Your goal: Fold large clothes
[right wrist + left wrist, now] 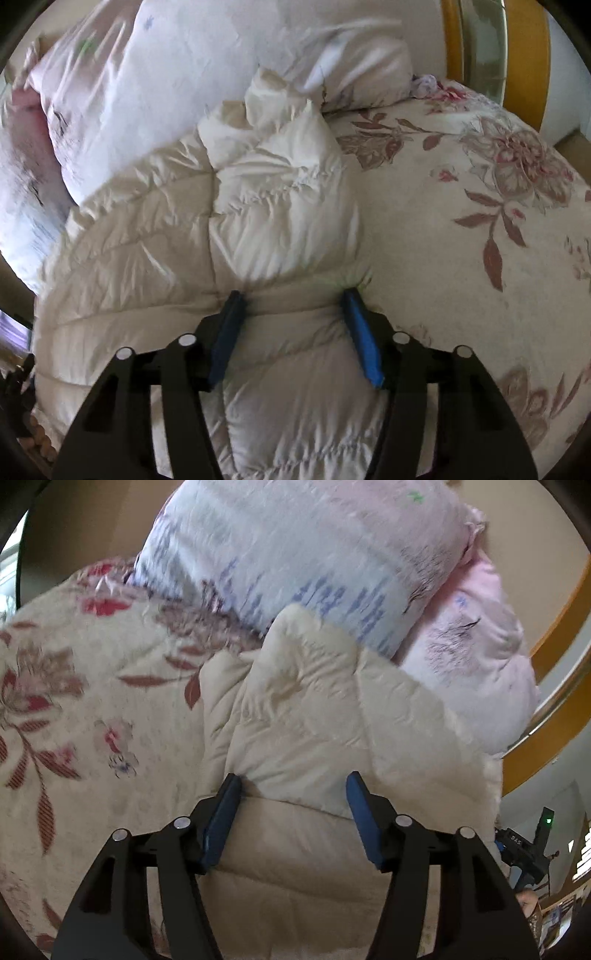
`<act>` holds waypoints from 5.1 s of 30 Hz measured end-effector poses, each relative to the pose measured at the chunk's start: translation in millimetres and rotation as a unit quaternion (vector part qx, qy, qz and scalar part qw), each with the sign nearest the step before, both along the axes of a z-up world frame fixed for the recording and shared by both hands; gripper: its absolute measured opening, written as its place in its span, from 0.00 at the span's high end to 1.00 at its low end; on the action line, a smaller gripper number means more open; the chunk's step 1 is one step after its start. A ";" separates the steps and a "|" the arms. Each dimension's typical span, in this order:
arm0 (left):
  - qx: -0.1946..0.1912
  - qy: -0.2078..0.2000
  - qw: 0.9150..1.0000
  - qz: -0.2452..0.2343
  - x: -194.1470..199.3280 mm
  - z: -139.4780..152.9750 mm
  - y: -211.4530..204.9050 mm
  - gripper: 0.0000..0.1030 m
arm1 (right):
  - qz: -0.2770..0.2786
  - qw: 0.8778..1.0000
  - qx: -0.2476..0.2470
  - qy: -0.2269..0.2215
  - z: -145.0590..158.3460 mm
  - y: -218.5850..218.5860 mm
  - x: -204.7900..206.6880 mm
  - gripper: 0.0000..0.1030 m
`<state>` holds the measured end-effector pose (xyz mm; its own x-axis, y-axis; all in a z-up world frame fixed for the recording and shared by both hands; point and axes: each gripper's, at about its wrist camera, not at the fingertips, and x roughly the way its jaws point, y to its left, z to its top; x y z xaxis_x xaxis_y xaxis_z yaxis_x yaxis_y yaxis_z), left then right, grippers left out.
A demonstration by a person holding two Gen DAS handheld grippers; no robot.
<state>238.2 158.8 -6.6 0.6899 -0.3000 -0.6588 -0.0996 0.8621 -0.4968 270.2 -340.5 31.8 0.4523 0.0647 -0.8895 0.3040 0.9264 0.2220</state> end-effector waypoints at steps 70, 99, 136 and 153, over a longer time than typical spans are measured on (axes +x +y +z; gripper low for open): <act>-0.256 -0.009 0.950 0.178 -184.4 -31.1 85.7 0.75 | 0.051 0.993 0.102 -0.031 75.3 24.2 -160.0 0.38; -0.144 -0.027 0.971 0.187 -169.3 -23.7 58.7 0.44 | 0.234 0.960 -0.116 -0.105 80.7 232.1 -75.8 0.41; -0.135 -0.243 0.959 -0.049 -140.7 95.2 -42.2 0.74 | 0.280 0.947 -0.151 -0.031 27.3 261.9 -52.9 0.35; -0.090 -0.205 0.962 -0.153 -113.2 93.6 -126.4 0.74 | 0.128 0.988 0.023 -0.079 82.7 52.9 -67.9 0.24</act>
